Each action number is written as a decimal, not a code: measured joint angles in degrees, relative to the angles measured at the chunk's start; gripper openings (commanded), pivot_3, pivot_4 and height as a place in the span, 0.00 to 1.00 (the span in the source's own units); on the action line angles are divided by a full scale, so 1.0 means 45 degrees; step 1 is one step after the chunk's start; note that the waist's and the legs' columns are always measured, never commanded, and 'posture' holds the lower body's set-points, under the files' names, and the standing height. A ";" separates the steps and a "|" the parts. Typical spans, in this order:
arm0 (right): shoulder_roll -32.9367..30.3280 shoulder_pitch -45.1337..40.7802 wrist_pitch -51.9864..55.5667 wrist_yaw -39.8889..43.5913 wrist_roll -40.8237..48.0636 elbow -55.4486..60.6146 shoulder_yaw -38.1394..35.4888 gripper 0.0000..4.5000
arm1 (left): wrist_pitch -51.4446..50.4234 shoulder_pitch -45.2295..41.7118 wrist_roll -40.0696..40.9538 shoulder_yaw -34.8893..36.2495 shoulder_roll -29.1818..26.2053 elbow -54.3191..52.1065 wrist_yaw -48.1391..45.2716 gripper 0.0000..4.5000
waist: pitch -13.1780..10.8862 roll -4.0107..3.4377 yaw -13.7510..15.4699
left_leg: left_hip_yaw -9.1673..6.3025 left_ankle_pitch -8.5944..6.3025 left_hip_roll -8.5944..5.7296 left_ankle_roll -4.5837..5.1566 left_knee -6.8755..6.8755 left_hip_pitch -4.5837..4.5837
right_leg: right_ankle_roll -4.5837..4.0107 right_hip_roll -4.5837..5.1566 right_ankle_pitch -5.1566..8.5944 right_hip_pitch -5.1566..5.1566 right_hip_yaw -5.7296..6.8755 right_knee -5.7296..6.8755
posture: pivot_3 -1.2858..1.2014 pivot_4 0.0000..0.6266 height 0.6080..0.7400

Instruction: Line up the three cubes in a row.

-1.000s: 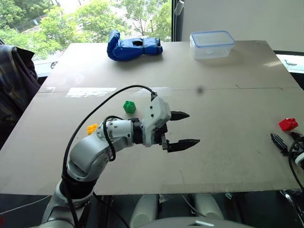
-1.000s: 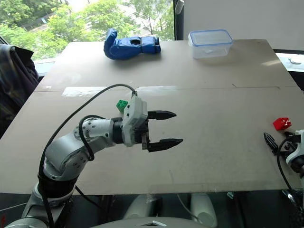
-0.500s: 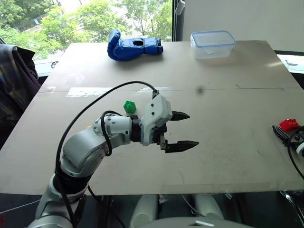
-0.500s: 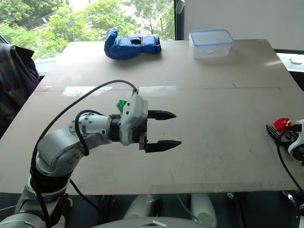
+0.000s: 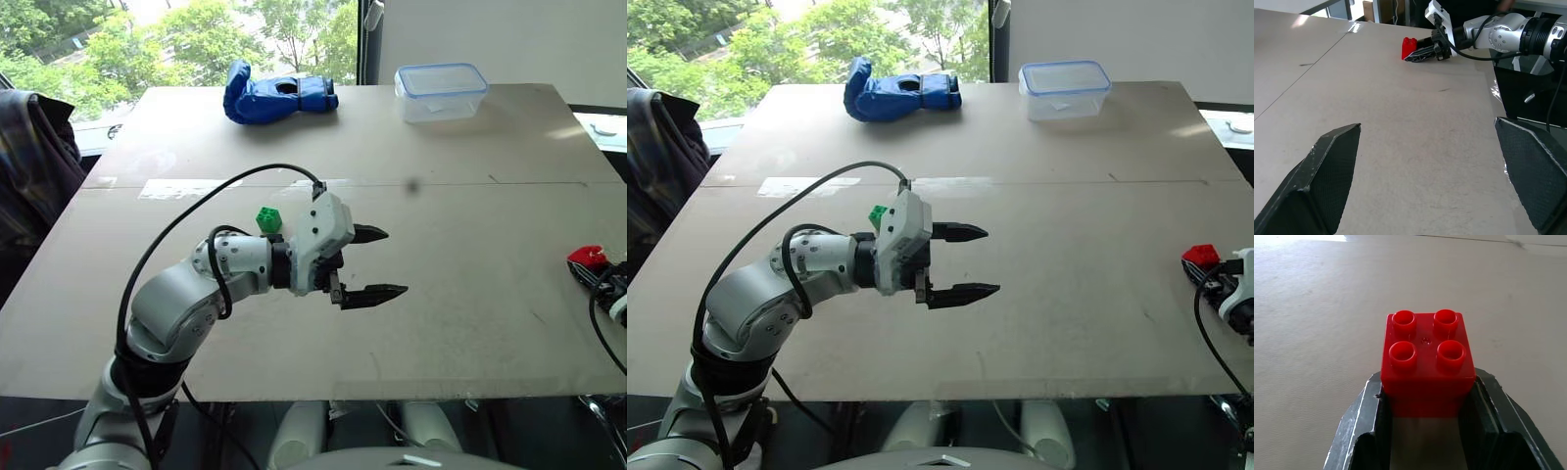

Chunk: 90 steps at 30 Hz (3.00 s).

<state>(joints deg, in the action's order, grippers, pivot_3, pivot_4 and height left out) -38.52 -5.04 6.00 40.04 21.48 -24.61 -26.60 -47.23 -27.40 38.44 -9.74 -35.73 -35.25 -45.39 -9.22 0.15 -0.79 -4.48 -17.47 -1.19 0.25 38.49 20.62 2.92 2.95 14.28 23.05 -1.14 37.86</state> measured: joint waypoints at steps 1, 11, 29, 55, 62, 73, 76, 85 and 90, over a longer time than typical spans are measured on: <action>0.0435 0.0443 0.0444 -0.0273 0.0145 0.1173 0.0139 0.29 | 0.0012 0.0147 -0.0004 0.0043 -0.0081 -0.0006 -0.0008 1.00 | 0.0001 -0.0001 -0.0039 | -0.0005 0.0004 0.0019 -0.0009 -0.0009 -0.0003 | -0.0001 -0.0008 0.0001 0.0004 -0.0021 0.0003 | 0.52 0.24 1.00; 0.5024 0.2305 0.5085 -0.6040 -0.0580 1.0970 0.3832 0.29 | 0.0289 0.1163 -0.0249 0.0066 -0.0724 -0.0064 -0.0228 1.00 | -0.0007 -0.0012 0.0077 | -0.0036 0.0023 0.0010 -0.0043 -0.0013 0.0033 | -0.0002 -0.0002 0.0003 0.0039 0.0005 -0.0001 | 0.52 0.24 1.00; 0.6570 0.2390 0.6313 -0.8174 -0.2420 1.1671 0.5429 0.29 | 0.0352 0.0935 -0.0521 0.0049 -0.0989 0.0158 -0.0490 1.00 | -0.0010 -0.0008 -0.0049 | -0.0009 0.0006 -0.0002 -0.0014 -0.0024 0.0030 | -0.0002 -0.0016 0.0003 0.0067 0.0015 0.0009 | 0.52 0.24 1.00; 0.5835 0.2344 0.5610 -0.7287 -0.2736 1.1133 0.5455 0.98 | 0.0785 0.1656 -0.0802 0.0044 -0.0947 0.0113 -0.0467 1.00 | -0.0003 0.0011 0.0022 | -0.0011 0.0003 -0.0005 -0.0007 -0.0020 0.0032 | -0.0001 -0.0007 0.0003 0.0065 0.0019 0.0007 | 0.52 0.24 1.00; 0.5227 0.2437 0.5058 -0.6904 -0.2782 1.0860 0.5251 0.98 | 0.0901 0.1661 -0.1009 0.0036 -0.0958 0.0116 -0.0516 1.00 | -0.0004 0.0013 -0.0015 | -0.0007 0.0000 -0.0009 -0.0002 -0.0021 0.0025 | -0.0001 -0.0013 0.0003 0.0064 0.0016 0.0013 | 0.52 0.24 1.00; 0.5402 0.2411 0.5063 -0.6886 -0.2773 1.0835 0.5241 0.98 | 0.0902 0.1666 -0.1043 0.0036 -0.0951 0.0116 -0.0515 1.00 | -0.0004 0.0013 -0.0019 | -0.0006 0.0000 -0.0004 -0.0002 -0.0021 0.0025 | -0.0001 -0.0012 0.0002 0.0064 0.0013 0.0013 | 0.52 0.24 1.00; 0.5434 0.2410 0.5087 -0.6846 -0.2735 1.0836 0.5240 0.98 | 0.0902 0.1666 -0.1046 0.0035 -0.0951 0.0116 -0.0515 1.00 | -0.0004 0.0013 -0.0026 | -0.0005 0.0000 -0.0003 -0.0002 -0.0021 0.0025 | -0.0001 -0.0013 0.0002 0.0064 0.0012 0.0013 | 0.52 0.24 1.00; 0.5675 0.2371 0.5323 -0.6743 -0.2406 1.0888 0.5116 0.98 | 0.0922 0.1664 -0.1153 0.0027 -0.0952 0.0116 -0.0530 1.00 | -0.0004 0.0013 -0.0044 | -0.0005 -0.0001 0.0000 -0.0002 -0.0021 0.0025 | -0.0002 -0.0016 0.0002 0.0065 0.0012 0.0013 | 0.52 0.24 1.00; 0.5673 0.2426 0.5347 -0.6549 -0.2327 1.0974 0.5200 0.98 | 0.0927 0.1665 -0.1178 0.0026 -0.0952 0.0117 -0.0548 1.00 | -0.0005 0.0013 -0.0047 | -0.0005 -0.0001 0.0001 -0.0002 -0.0022 0.0025 | -0.0002 -0.0017 0.0002 0.0066 0.0012 0.0013 | 0.52 0.24 1.00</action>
<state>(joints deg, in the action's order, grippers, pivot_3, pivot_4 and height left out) -12.99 5.88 30.06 10.57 11.00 24.77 -3.20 -43.06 -19.91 33.14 -9.62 -40.01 -34.73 -47.86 -9.24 0.21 -1.00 -4.51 -17.47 -1.19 0.24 38.39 20.73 2.91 2.87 14.29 23.34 -1.09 37.92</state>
